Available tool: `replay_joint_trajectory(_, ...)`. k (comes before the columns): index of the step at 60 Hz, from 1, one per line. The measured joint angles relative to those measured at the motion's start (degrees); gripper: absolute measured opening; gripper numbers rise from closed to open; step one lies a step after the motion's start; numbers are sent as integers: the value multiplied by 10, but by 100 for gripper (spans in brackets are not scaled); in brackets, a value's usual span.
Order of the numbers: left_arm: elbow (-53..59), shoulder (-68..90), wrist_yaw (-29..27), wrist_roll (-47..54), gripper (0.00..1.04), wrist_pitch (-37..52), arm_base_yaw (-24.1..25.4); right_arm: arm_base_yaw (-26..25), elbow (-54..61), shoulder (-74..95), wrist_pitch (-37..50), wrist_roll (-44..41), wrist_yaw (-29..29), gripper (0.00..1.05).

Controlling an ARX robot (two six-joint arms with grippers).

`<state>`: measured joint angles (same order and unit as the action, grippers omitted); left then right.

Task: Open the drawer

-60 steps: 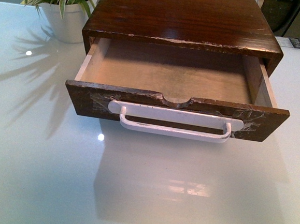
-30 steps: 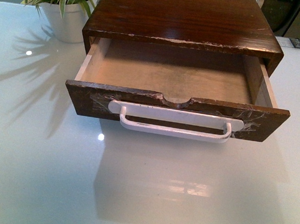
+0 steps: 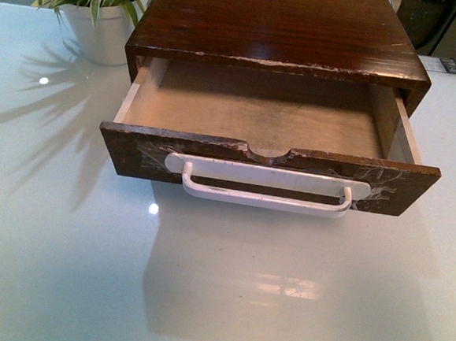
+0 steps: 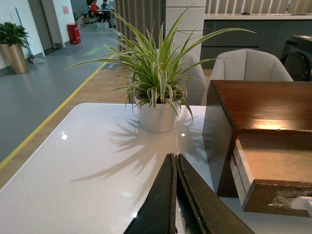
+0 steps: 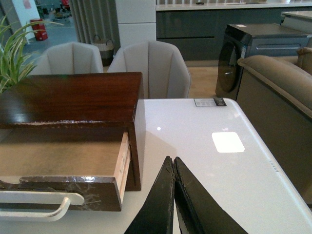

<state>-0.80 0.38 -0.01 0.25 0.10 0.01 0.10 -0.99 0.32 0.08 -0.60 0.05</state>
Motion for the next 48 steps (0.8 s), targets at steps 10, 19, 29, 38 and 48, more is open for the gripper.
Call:
replay_joint_trajectory(10, 0, 0, 0, -1, 22, 0, 0, 0, 0, 0, 0, 0, 0, 16)
replay_joint_trajectory(19, 0, 0, 0, -1, 56, 0, 0, 0, 0, 0, 0, 0, 0, 50)
replay_joint_trajectory(29, 0, 0, 0, -1, 85, 0, 0, 0, 0, 0, 0, 0, 0, 79)
replay_joint_trajectory(38, 0, 0, 0, -1, 96, 0, 0, 0, 0, 0, 0, 0, 0, 96)
replay_joint_trajectory(48, 0, 0, 0, -1, 96, 0, 0, 0, 0, 0, 0, 0, 0, 96)
